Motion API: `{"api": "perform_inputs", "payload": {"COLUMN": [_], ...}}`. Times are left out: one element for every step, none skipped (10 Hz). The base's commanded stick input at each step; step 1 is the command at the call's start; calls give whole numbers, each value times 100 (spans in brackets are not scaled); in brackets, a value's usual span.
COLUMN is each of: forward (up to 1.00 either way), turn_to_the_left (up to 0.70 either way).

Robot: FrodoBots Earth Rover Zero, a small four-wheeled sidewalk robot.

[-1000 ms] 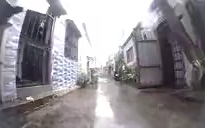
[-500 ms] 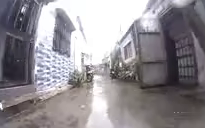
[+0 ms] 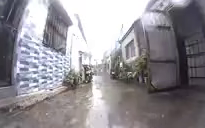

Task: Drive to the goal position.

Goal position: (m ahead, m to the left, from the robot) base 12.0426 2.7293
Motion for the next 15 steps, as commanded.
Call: {"api": "perform_inputs", "payload": {"forward": [99, 99, 99, 99, 99, 99, 99, 99, 99, 99, 99, 99, 99, 99, 99], "turn_to_the_left": [0, 0, 0, 0, 0, 0, 0, 0, 0, 0, 0, 0, 0, 0, 0]}}
